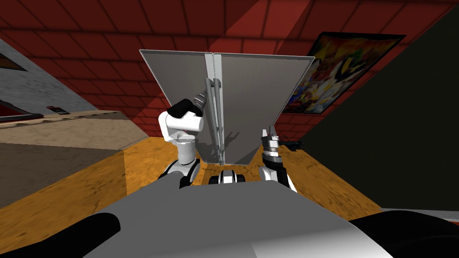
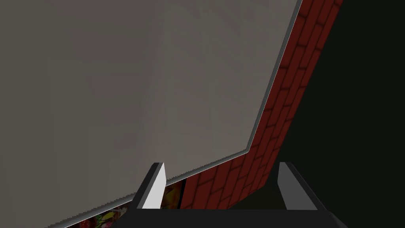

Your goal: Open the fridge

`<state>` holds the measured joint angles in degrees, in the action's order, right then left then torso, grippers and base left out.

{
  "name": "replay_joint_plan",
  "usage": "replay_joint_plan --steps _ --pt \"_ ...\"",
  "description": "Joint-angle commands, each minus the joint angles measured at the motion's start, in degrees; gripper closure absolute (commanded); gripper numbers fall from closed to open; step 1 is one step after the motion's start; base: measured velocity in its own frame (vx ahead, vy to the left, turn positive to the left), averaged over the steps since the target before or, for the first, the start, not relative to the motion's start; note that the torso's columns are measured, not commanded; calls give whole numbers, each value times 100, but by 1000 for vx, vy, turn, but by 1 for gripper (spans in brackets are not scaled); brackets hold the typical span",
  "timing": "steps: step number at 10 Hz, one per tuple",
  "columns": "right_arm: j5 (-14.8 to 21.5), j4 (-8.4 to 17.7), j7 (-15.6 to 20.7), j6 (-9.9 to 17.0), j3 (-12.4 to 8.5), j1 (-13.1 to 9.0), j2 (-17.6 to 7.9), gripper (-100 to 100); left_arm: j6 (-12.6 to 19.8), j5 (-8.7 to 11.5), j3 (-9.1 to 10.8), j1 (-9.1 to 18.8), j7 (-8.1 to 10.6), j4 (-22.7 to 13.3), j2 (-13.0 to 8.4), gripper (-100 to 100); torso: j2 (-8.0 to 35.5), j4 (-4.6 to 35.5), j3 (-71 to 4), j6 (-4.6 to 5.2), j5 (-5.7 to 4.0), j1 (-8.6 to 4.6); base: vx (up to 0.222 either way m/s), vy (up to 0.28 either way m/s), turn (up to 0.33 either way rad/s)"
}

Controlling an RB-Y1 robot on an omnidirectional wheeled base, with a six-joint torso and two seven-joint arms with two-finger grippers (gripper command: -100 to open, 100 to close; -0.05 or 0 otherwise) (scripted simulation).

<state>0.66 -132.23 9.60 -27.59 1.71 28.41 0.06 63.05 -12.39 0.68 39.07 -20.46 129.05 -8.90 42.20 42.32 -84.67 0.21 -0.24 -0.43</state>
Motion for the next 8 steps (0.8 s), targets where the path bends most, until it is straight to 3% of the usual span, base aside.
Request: replay_joint_plan --steps 1,6,8 --pt "0 0 0 0 0 0 0 0 438 -64 -5 362 -49 -77 37 -100 1 1 0 2 -2 -3 -9 -4 11" --pt "0 0 0 0 0 0 0 0 1342 -259 16 1165 -178 -308 130 -100 5 8 1 12 -16 -27 -9 -6 19" --pt "0 0 0 0 0 0 0 0 1566 -259 16 1268 -178 -308 130 -100 8 12 2 16 -21 -37 -5 -3 6"
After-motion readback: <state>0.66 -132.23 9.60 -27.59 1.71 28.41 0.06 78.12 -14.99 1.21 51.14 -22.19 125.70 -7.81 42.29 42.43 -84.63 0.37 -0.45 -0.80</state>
